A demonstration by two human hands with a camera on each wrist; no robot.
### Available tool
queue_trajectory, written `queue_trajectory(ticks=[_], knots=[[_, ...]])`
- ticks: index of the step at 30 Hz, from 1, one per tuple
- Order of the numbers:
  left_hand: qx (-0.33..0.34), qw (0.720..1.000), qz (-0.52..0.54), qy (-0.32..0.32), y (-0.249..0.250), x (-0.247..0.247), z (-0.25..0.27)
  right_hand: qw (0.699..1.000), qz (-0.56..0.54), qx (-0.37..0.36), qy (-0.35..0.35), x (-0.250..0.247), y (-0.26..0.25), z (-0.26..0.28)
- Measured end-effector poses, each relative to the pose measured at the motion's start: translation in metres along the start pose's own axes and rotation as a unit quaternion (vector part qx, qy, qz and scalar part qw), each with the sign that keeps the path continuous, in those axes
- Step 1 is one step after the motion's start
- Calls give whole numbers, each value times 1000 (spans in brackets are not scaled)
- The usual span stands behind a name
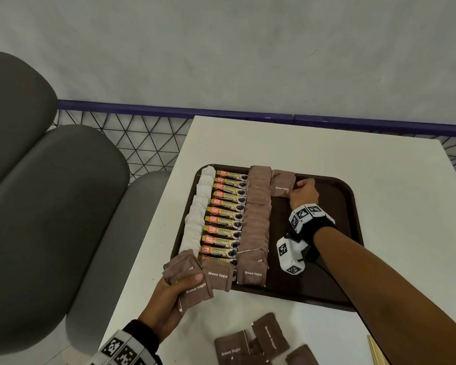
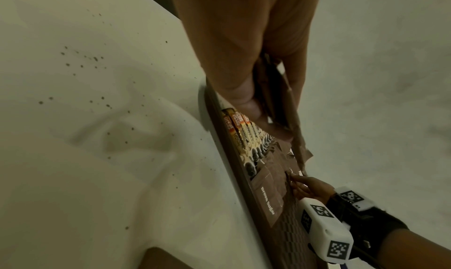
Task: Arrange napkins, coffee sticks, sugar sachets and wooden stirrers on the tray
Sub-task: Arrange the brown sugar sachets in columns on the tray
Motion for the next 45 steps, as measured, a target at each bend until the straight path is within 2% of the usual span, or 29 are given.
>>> queue_trajectory(ticks=[4, 7, 9, 12, 15, 19, 23, 25, 30, 34, 37, 40, 45], knots=[[3, 1000, 10, -6, 3, 7, 1, 999, 12, -40, 7, -7, -3, 10], [12, 1000, 10, -15, 6, 13, 0, 994, 40, -103, 15, -11, -9, 28], [16, 1000, 10, -19, 7, 19, 1, 987, 39, -157, -11, -8, -14, 48], [22, 1000, 10, -9, 7, 22, 2, 974, -6, -203, -104, 5, -19, 90], [39, 999, 13, 4, 8, 25, 3, 954, -66, -188, -223, 19, -17, 132], [59, 998, 18, 13, 9, 30, 4, 915, -68, -155, -366, 36, -13, 178], [74, 997, 34, 10, 12, 36, 5, 876, -70, -100, -467, 49, -9, 200], [77, 996, 46, 9, 14, 39, 7, 865, -93, -65, -489, 52, -4, 204], [69, 995, 64, 11, 14, 40, 6, 877, -164, -47, -449, 46, -2, 191], [33, 995, 89, 5, 12, 39, 4, 916, -207, -39, -342, 19, -1, 155], [9, 997, 70, -9, 12, 42, 3, 948, -217, -28, -233, -3, 7, 112], [-15, 998, 59, -17, 9, 41, 1, 969, -187, -13, -163, -18, 13, 69], [-44, 994, 83, -46, 6, 37, -5, 987, -90, 1, -131, -20, 12, 22]])
Point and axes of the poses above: each hand's wrist, its own z-axis away from the middle knuckle, its own x-axis out of the palm, y = z × x, the point moved 6 cm from there along -z, towards the middle knuckle, and after that the axes turned 12 degrees about -y, right-handed, at the moved point
